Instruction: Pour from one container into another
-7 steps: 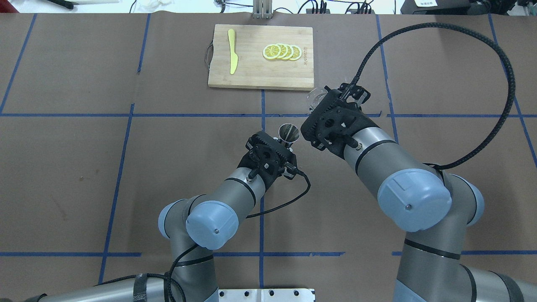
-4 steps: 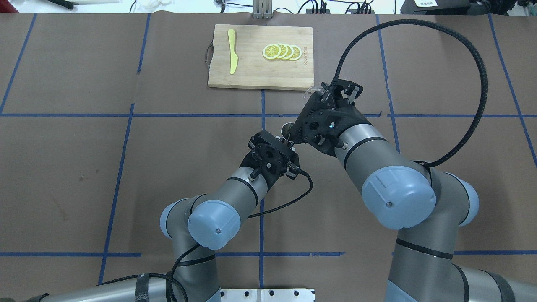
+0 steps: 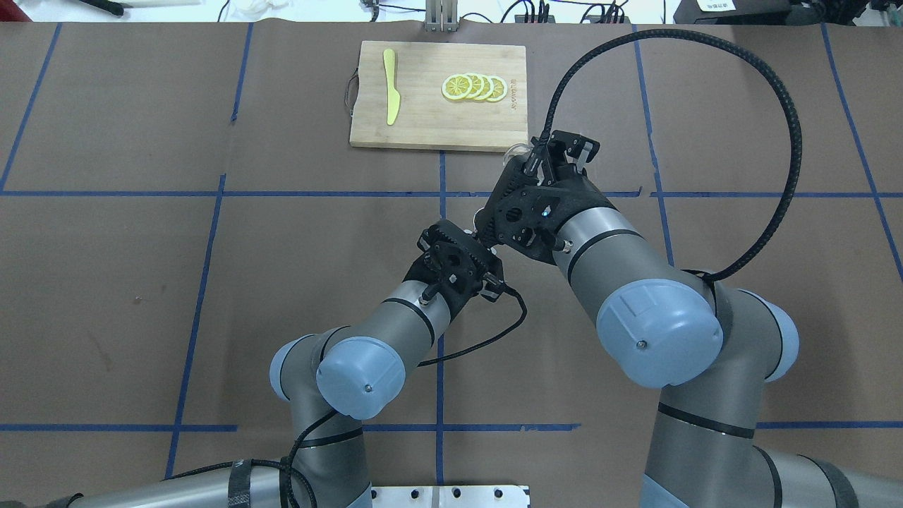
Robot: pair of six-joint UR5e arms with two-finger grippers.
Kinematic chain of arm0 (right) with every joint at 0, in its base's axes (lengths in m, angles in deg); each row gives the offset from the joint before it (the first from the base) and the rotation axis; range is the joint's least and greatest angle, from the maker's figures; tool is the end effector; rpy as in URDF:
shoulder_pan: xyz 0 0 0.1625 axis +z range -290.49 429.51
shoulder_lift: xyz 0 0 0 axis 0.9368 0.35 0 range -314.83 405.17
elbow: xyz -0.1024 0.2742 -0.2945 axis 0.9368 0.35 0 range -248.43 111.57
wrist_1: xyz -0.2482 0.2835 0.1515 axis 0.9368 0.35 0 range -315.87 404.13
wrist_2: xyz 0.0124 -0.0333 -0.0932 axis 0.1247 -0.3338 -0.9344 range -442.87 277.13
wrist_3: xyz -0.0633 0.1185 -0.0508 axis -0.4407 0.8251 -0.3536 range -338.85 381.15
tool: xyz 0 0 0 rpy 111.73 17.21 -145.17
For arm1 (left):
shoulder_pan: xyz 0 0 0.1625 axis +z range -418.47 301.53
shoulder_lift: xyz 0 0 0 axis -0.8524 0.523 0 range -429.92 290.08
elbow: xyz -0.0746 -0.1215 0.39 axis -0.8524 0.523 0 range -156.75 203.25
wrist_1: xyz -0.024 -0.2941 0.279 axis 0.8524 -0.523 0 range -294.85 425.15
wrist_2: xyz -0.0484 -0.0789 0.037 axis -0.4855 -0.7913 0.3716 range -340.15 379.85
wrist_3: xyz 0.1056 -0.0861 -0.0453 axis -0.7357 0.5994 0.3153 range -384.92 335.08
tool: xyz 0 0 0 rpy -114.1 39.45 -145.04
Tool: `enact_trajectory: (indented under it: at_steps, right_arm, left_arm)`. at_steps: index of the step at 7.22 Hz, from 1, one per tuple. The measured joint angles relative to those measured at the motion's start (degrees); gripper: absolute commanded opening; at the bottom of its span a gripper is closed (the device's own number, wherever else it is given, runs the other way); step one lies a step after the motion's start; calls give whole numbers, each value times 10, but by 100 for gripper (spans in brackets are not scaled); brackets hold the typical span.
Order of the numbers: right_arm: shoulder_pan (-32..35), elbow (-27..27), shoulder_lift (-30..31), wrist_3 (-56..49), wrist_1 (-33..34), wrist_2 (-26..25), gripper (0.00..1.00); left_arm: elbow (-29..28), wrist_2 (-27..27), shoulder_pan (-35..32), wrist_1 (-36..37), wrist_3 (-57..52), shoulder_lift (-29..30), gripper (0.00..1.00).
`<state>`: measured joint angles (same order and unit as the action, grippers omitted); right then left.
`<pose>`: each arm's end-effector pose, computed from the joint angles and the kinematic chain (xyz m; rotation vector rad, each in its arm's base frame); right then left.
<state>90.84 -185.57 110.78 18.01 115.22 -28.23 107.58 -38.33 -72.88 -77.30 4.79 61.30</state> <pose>-0.4373 -0.4030 0.1855 1.3116 -0.1954 -0.6919 0.6368 -0.3794 0.1565 1.2465 0.9124 0.2092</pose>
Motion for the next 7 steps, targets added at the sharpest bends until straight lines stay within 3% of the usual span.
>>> enact_trajectory:
  at_steps: [2, 7]
  right_arm:
    - [-4, 1, -1, -20, 0, -5, 0]
    - [-34, 1, -4, -62, 18, -72, 0]
  left_arm:
    - [0, 0, 0, 0, -1, 1, 0]
    - [-2, 0, 0, 0, -10, 3, 0]
